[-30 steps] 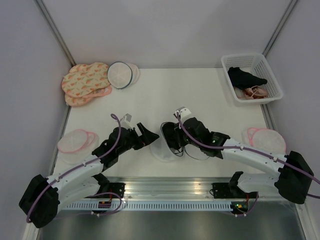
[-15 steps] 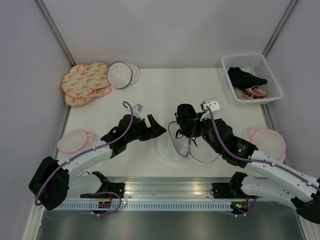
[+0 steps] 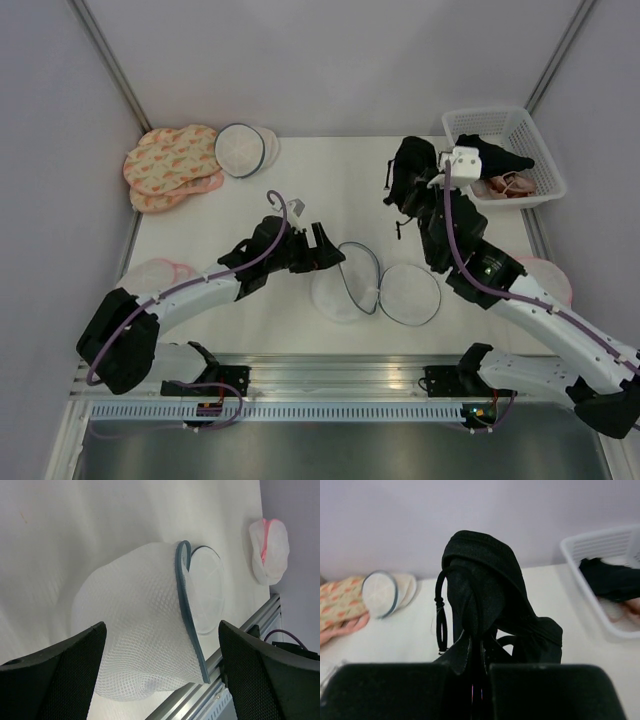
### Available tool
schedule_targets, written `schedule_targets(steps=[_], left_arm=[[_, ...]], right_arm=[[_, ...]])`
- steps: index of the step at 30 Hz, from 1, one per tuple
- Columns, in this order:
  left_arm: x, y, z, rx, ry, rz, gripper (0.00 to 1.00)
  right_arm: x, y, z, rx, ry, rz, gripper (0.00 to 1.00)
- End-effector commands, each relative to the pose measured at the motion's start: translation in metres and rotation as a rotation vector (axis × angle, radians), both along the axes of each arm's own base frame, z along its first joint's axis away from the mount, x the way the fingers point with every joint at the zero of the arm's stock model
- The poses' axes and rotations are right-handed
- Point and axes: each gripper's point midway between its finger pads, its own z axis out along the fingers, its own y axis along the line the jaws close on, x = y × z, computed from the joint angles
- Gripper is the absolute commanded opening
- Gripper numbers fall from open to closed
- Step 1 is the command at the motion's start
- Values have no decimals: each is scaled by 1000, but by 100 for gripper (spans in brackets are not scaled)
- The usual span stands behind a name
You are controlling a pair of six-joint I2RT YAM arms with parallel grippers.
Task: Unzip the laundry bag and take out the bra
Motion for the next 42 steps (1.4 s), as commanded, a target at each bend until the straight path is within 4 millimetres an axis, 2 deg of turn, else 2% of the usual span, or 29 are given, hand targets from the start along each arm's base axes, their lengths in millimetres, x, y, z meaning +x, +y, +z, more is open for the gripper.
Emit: schedule_targets(steps=[1,5,6,8,9,11,12,14,17,18,20,21,22,23,24,25,26,28,29,31,32,34,36,37,38,39,40,41,42], left_arm=[[2,-11,6,16,-37,-76,95],[-1,-15,-5,31,-8,-103,94],[-3,-16,-6,30,-4,-110,94],[-5,-17,-10,31,8,-123,93],[-7,-17,-11,32,10,-126,93],[-11,-16,-12,29,19,-133,93],[-12,-15,-11,26,20,-134,93],[-16,-14,-9,23,21,-138,93],[-20,-10,-8,24,21,-133,93],[-22,-8,-6,23,19,-132,93],[-25,-5,-2,16,13,-127,93],[-25,-4,0,14,10,-124,93],[-26,-3,2,9,11,-119,93],[-27,-1,3,6,9,-117,93],[-29,-1,9,-6,-5,-117,93],[-29,1,11,-8,-8,-111,93],[-30,2,11,-8,-8,-109,93],[-32,4,17,-18,-16,-106,93],[-33,5,17,-20,-19,-108,93],[-35,7,25,-34,-39,-102,93],[-36,9,26,-33,-45,-97,94],[-36,14,30,-32,-64,-85,94],[-36,15,34,-36,-79,-80,95],[-37,16,37,-43,-85,-80,95],[-41,20,34,-31,-71,-78,95],[-43,20,36,-35,-71,-80,95],[-44,21,36,-38,-70,-79,95],[-46,23,37,-36,-69,-79,95],[-47,24,38,-37,-70,-76,95]], right_arm=[[27,-43,48,-3,-81,-230,0],[68,-77,68,-1,-98,-391,0],[87,-100,73,23,-103,-474,1],[109,-128,74,53,-102,-568,0],[129,-159,75,66,-102,-654,0],[152,-186,67,114,-89,-720,1],[171,-216,61,111,-76,-794,1],[182,-254,49,134,-66,-900,0],[212,-280,17,154,-21,-944,0],[226,-302,1,149,8,-979,0],[250,-314,-41,134,138,-953,5],[258,-316,-53,137,172,-929,5],[264,-316,-61,140,196,-901,39],[275,-310,-71,148,231,-811,54],[278,-308,-75,151,243,-785,64],[277,-305,-74,155,245,-762,80],[280,-295,-73,166,246,-703,86],[266,-288,-53,180,199,-670,98],[249,-280,-42,179,183,-657,98],[232,-273,-23,167,133,-647,98],[211,-263,-17,165,126,-635,98],[188,-255,-18,161,140,-648,98],[154,-240,-33,162,191,-652,98],[139,-228,-49,156,251,-646,98],[120,-215,-48,161,262,-636,98],[98,-208,-88,122,373,-653,98],[85,-201,-100,114,394,-664,98],[63,-181,-123,92,440,-634,98],[44,-175,-140,76,492,-642,98]])
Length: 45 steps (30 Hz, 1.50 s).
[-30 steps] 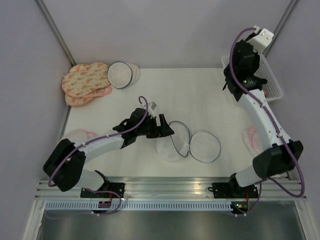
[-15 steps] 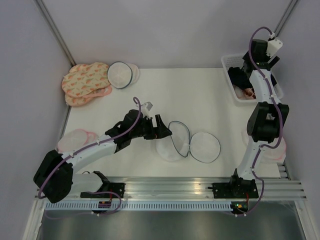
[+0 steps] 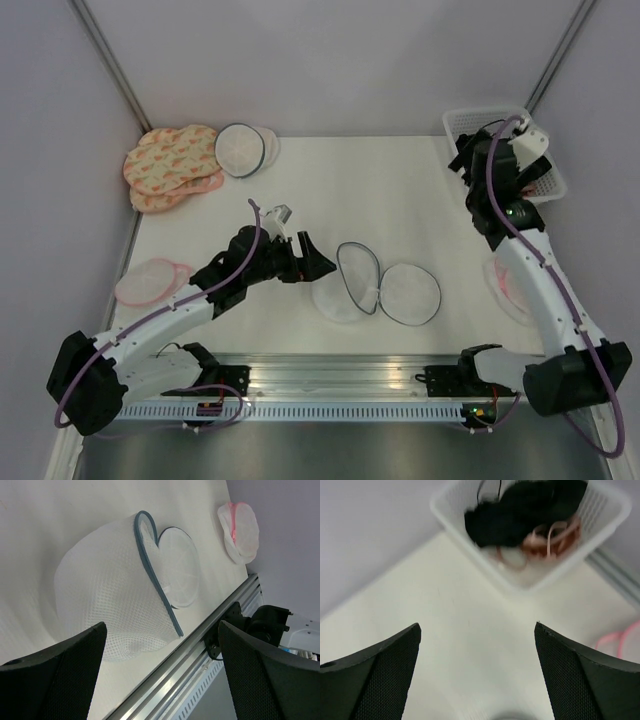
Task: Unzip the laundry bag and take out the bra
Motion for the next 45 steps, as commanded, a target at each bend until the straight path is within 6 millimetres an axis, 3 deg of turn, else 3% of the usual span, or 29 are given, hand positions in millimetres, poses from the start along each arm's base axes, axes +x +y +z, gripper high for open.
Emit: schedule_targets(steps=[1,2,3,6,7,11,20,27,37,40,41,42,45], left_arm=[[-7,8,-3,23,-6,3,95],[-7,9,-2,21,-8,8,95],[-9,12,-1,24,-13,12,95],[-13,18,1,21,-25,25,95],[-13,20,1,23,-24,28,95],[-16,25,1,24,-30,45,95],[-23,33,-3,21,-16,65,95],[-24,38,-8,34,-6,84,95],[-24,41,-13,45,6,97,95],[-23,42,-14,46,6,105,95],[-23,42,-15,47,9,106,95],[-23,42,-16,50,12,107,95],[-24,43,-17,52,13,109,95]], right_arm=[[-61,20,-103,-1,290,-33,98],[-80,34,-121,-9,320,2,98],[-100,34,-137,-12,377,-17,98],[-143,60,-177,-4,431,59,98],[-150,70,-181,-10,439,96,98],[-171,77,-206,-42,513,101,98],[-191,89,-257,99,522,69,98],[-192,99,-274,190,495,87,92],[-199,107,-309,191,573,121,81],[-199,109,-313,200,567,134,55],[-198,109,-313,202,560,134,26],[-198,107,-311,201,552,127,8],[-196,103,-306,178,539,125,0]])
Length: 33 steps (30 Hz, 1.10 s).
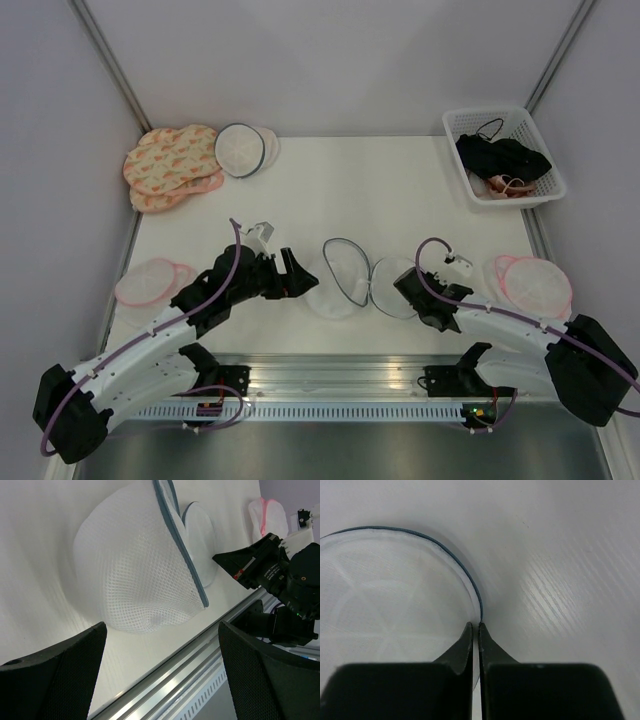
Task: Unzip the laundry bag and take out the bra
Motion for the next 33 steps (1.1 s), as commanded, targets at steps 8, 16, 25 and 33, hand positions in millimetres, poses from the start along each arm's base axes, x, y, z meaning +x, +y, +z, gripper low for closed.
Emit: schedule_targets(steps=[8,16,25,33], left_arm=[[1,6,7,-14,-19,39,95],[-1,11,9,-14,-25,54,95],[-4,22,-14,2,18,114,95],[-5,31,-52,48,66,160,95]], right_arm=[[29,-20,108,-99,-281,43,1],[77,20,202,-276,-349,321,0],[105,165,191,-545,-333,792,1],[56,257,189,-507,-460,1043,0]])
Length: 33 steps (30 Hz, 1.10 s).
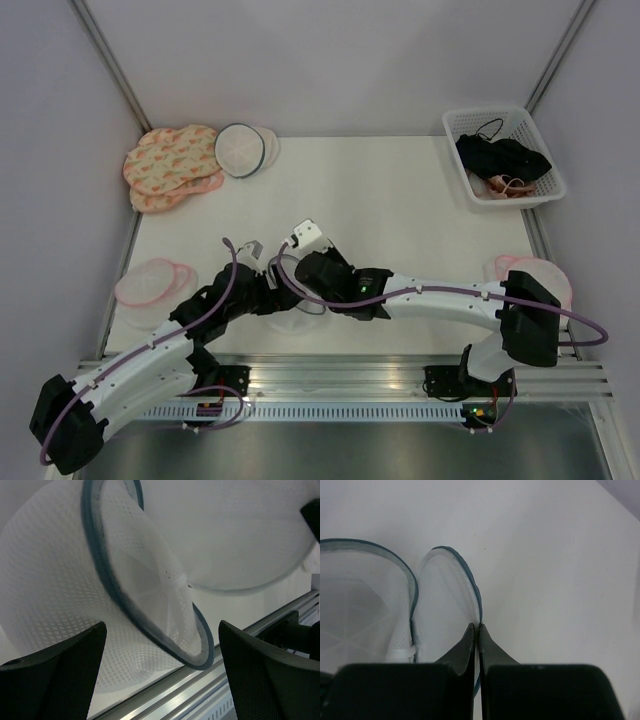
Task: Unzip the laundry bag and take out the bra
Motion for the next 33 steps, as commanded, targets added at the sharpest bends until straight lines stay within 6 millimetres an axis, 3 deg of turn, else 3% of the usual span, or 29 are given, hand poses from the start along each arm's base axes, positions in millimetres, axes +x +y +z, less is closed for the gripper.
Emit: schedule_targets(steps=[1,4,8,14,18,26,29,31,33], left_arm=[[7,0,-2,-21,-8,43,95],[9,-3,-4,-26,-8,41,95],[10,-9,-3,-59,-11,33,95],[17,-27,29,-180,-79,1,95],[21,-30,49,-206,-127,-7,95],[25,-4,62,-161,-145,117,96],[24,7,66,-161,-161,156,97],[23,13,68,-160,-173,181,97],[22,17,68,-157,-174,193,98]], right_arm=[[-4,31,44,120,-88,83,0],[-17,45,54,150,-94,144,0],[-21,45,64,165,-114,147,0],[-3,-7,73,23,-224,-90,0],[12,-53,73,-56,-230,-217,0],[43,-165,95,-331,-304,-539,0],[49,-183,105,-399,-317,-582,0],[54,-178,106,-393,-319,-561,0],[60,-160,95,-390,-275,-461,0]])
